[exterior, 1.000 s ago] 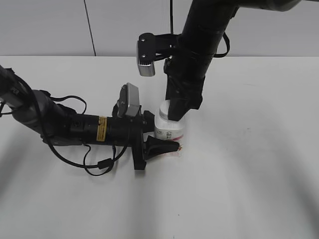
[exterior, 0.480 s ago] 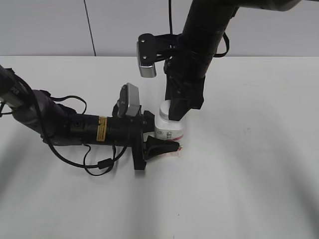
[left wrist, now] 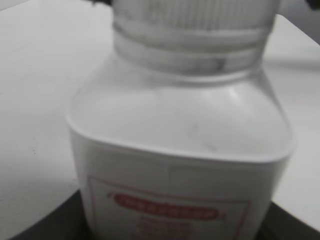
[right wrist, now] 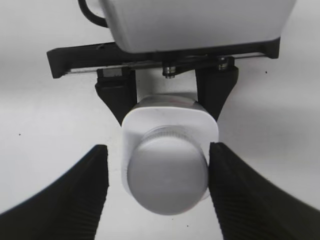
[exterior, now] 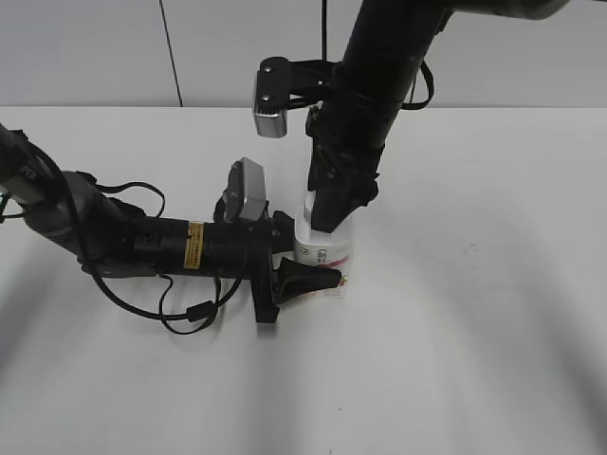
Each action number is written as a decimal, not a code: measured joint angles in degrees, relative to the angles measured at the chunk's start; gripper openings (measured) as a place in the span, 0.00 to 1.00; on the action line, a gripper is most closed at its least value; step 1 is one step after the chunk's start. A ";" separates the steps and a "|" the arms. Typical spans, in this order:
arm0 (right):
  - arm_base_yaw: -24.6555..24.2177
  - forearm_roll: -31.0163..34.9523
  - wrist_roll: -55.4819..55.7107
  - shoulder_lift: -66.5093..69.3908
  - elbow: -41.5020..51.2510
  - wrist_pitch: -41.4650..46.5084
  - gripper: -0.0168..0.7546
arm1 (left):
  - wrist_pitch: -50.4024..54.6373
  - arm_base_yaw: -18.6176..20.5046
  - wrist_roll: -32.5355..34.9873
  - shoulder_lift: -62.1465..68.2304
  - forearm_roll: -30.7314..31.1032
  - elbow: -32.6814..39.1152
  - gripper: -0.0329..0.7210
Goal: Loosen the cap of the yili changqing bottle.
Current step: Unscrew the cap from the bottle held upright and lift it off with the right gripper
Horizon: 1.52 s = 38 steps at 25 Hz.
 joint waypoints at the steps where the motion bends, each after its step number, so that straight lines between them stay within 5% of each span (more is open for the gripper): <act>1: 0.00 0.06 1.06 0.00 -0.36 0.14 0.66 | 0.00 0.00 -0.06 0.00 -0.04 0.00 0.56; 9: 0.07 0.55 16.63 0.00 -5.05 0.92 0.67 | 0.10 0.00 -0.36 0.00 -0.11 0.00 0.56; 17: 0.07 -8.52 50.74 0.00 -8.58 1.05 0.67 | 0.10 0.00 -0.36 0.00 -0.11 0.00 0.56; 24: 0.07 -8.71 73.75 0.00 -8.69 1.22 0.67 | 0.10 0.00 -0.36 0.00 -0.11 0.00 0.56; 38: 0.07 -5.14 82.51 0.00 -3.57 1.28 0.67 | 0.17 0.00 -0.36 0.00 -0.26 0.00 0.56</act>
